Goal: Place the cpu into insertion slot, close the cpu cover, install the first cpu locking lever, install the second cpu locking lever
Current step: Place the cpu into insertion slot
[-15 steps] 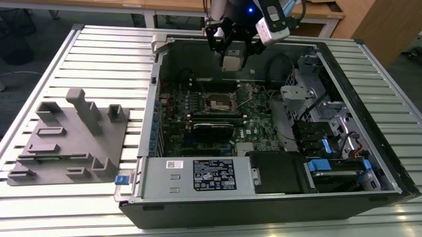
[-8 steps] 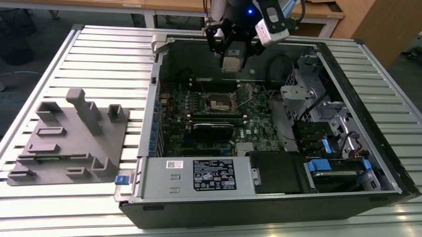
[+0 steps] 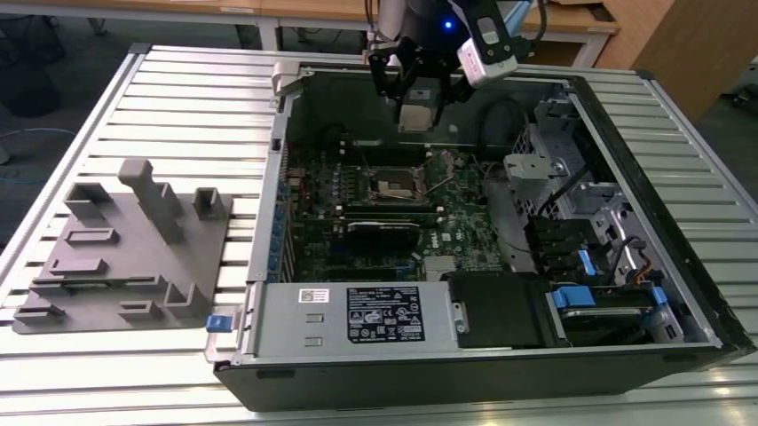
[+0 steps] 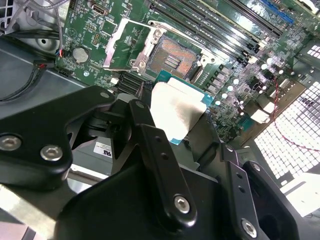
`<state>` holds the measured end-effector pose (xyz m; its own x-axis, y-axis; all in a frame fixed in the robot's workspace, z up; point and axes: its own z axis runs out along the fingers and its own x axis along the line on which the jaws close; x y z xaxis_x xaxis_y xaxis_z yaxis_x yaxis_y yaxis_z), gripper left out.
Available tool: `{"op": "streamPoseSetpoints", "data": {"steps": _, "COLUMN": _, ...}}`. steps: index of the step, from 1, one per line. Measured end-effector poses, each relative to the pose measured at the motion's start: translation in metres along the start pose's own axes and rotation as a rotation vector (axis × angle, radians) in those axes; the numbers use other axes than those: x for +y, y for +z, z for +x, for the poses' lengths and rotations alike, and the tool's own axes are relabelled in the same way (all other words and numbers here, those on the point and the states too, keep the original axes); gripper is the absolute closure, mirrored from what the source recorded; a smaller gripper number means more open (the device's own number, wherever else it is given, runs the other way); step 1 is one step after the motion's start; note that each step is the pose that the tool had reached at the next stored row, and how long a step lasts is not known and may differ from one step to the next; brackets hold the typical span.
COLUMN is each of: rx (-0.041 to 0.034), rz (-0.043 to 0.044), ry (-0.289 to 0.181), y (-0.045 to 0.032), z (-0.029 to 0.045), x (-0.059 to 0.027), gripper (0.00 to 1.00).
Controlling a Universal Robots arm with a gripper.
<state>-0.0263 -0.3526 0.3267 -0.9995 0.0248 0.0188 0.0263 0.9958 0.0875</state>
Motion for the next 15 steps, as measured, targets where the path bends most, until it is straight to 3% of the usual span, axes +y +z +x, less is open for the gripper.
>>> {"op": "streamPoseSetpoints", "data": {"steps": 15, "rx": -0.0004, "rz": 0.0000, "ry": 0.000, "y": 0.0065, "z": 0.0005, "x": -0.0006, "gripper": 0.46}}
